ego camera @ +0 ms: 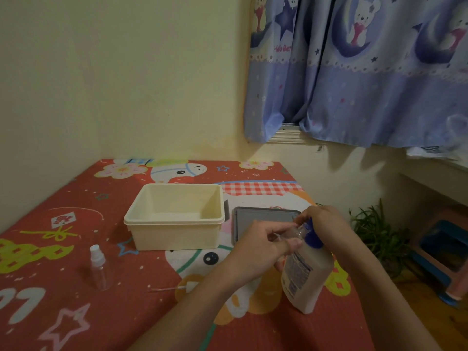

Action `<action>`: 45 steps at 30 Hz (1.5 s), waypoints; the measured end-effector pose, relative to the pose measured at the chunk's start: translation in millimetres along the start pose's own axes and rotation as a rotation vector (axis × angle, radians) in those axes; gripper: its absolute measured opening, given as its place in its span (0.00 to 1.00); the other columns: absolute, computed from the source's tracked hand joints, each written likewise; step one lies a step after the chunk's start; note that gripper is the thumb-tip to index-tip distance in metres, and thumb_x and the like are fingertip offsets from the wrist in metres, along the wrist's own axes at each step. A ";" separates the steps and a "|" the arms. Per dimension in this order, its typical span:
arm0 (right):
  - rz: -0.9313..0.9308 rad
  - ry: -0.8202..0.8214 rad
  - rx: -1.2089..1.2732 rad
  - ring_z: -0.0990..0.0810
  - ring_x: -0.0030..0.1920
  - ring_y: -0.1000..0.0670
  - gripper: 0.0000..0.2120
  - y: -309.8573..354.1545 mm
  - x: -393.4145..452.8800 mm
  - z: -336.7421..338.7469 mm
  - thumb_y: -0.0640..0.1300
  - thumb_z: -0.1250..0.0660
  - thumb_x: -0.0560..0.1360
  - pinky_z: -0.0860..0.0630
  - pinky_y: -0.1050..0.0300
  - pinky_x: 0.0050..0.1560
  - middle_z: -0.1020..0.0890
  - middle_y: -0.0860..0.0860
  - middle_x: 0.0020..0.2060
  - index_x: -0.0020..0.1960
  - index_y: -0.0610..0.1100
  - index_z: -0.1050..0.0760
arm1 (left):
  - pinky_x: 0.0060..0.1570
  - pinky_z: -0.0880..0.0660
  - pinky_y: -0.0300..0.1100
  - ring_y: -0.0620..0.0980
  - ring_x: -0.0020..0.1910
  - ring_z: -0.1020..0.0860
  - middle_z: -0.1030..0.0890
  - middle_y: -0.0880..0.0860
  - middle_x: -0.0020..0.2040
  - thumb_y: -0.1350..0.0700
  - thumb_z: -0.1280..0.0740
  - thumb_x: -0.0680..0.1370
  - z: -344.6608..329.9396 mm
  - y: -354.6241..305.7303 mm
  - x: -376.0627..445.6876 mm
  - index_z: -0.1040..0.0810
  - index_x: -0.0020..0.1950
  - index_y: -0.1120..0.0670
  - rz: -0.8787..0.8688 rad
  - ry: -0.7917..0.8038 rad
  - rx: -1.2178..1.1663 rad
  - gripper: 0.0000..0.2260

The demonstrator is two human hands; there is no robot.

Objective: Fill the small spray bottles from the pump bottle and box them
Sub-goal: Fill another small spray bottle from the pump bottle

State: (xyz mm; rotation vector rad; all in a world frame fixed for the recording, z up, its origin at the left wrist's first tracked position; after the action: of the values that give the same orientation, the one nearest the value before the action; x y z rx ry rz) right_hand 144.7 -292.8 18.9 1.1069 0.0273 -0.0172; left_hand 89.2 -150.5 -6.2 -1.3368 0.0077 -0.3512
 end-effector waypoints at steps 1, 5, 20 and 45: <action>0.003 -0.003 0.013 0.27 0.32 0.50 0.15 -0.4 -0.7 -0.7 0.39 0.42 0.76 0.29 0.57 0.35 0.23 0.47 0.33 0.34 0.43 0.23 | 0.36 0.21 0.46 0.66 0.46 0.19 0.17 0.63 0.45 0.53 0.31 0.77 0.0 -0.3 -0.2 0.21 0.65 0.49 0.003 -0.002 0.003 0.16; 0.009 0.009 0.001 0.27 0.32 0.50 0.13 -1.2 -2.8 -3.7 0.38 0.42 0.76 0.29 0.57 0.35 0.24 0.48 0.32 0.36 0.42 0.24 | 0.37 0.20 0.51 0.67 0.45 0.19 0.16 0.59 0.44 0.52 0.30 0.76 -0.1 2.9 -1.0 0.22 0.65 0.49 0.018 -0.014 0.002 0.18; 0.036 -0.053 0.006 0.25 0.37 0.48 0.14 11.9 -4.5 6.7 0.37 0.41 0.74 0.27 0.54 0.39 0.21 0.45 0.38 0.34 0.42 0.22 | 0.41 0.20 0.34 0.48 0.55 0.21 0.23 0.54 0.59 0.59 0.33 0.78 -0.7 -3.9 -6.6 0.26 0.58 0.50 0.053 0.067 -0.117 0.10; 0.641 -0.372 0.060 0.22 0.38 0.45 0.06 108.8 -83.9 -16.9 0.41 0.41 0.78 0.22 0.44 0.38 0.21 0.48 0.36 0.43 0.44 0.27 | 0.56 0.24 0.66 0.64 0.57 0.21 0.21 0.58 0.56 0.64 0.31 0.76 109.5 -14.4 -54.4 0.24 0.52 0.49 -0.029 -0.432 -0.211 0.11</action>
State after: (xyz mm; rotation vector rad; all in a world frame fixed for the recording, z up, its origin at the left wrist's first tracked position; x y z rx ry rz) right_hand 63.7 -229.0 111.2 1.1171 -0.6643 0.3518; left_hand 56.6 -35.4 23.2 -1.6015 -0.3440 -0.0815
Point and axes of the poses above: each hand's wrist, its own x-axis towards the middle knuckle, its own z-axis out of the back of the hand, y = z × x, the point moved 5 cm from there along x, towards the middle knuckle
